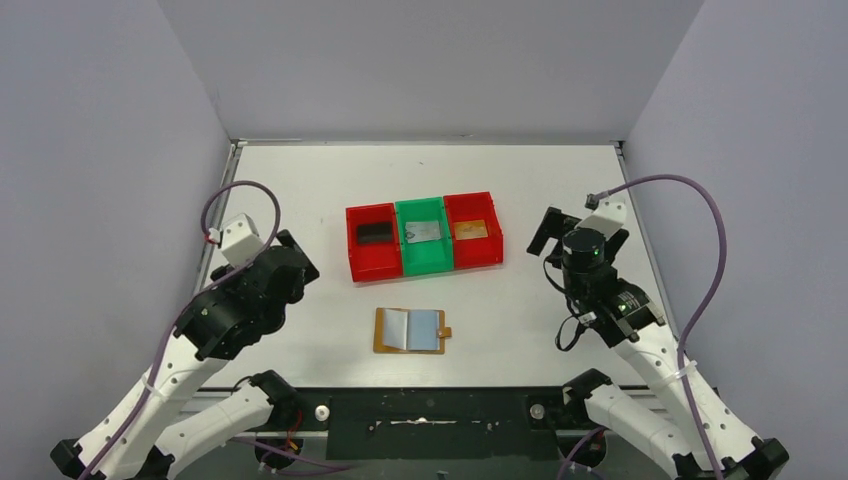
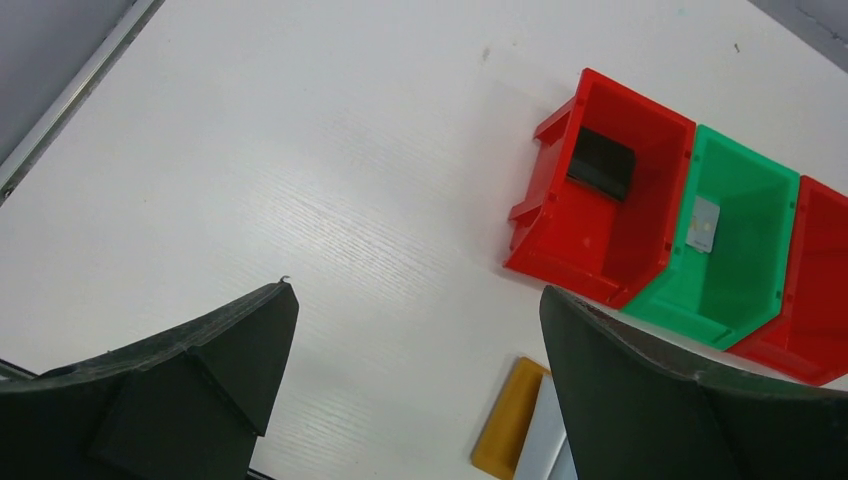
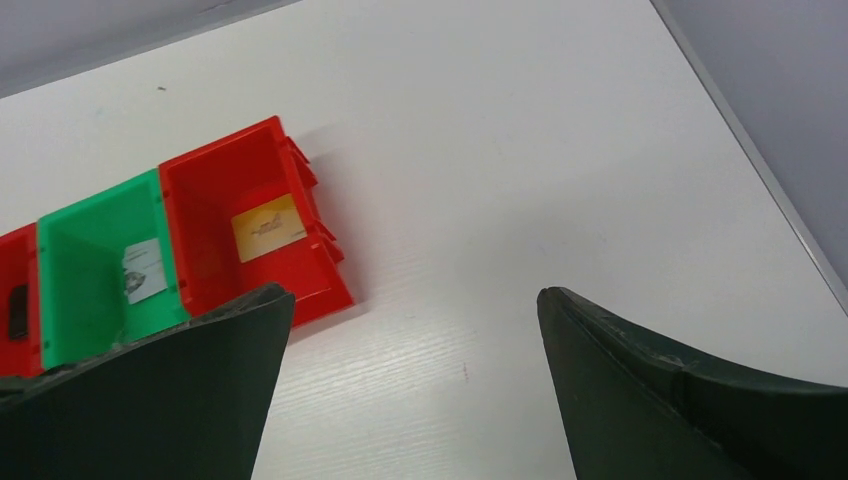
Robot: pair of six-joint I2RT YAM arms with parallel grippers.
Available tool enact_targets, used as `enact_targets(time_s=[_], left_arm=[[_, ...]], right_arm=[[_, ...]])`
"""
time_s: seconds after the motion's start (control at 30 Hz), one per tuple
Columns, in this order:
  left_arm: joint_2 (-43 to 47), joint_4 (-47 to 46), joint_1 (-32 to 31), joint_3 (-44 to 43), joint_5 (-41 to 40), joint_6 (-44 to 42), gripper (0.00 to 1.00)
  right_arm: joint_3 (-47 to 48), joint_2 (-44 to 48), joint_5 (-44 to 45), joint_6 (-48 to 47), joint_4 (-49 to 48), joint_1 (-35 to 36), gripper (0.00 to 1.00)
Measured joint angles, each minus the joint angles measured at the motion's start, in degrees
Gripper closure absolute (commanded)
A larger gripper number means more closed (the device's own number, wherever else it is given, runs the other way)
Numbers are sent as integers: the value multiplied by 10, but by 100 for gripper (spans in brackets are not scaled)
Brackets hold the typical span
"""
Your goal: Take the credit cards out of the card holder
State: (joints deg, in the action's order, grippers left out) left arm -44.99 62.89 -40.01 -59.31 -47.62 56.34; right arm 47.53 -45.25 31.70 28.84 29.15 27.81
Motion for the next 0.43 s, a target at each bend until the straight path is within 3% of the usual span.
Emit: enact_targets(time_s=[0.43], left_arm=[[29,-1,0,-9,-4,-20,5]], right_arm=[[30,3,-123,-47,-18,0,2]])
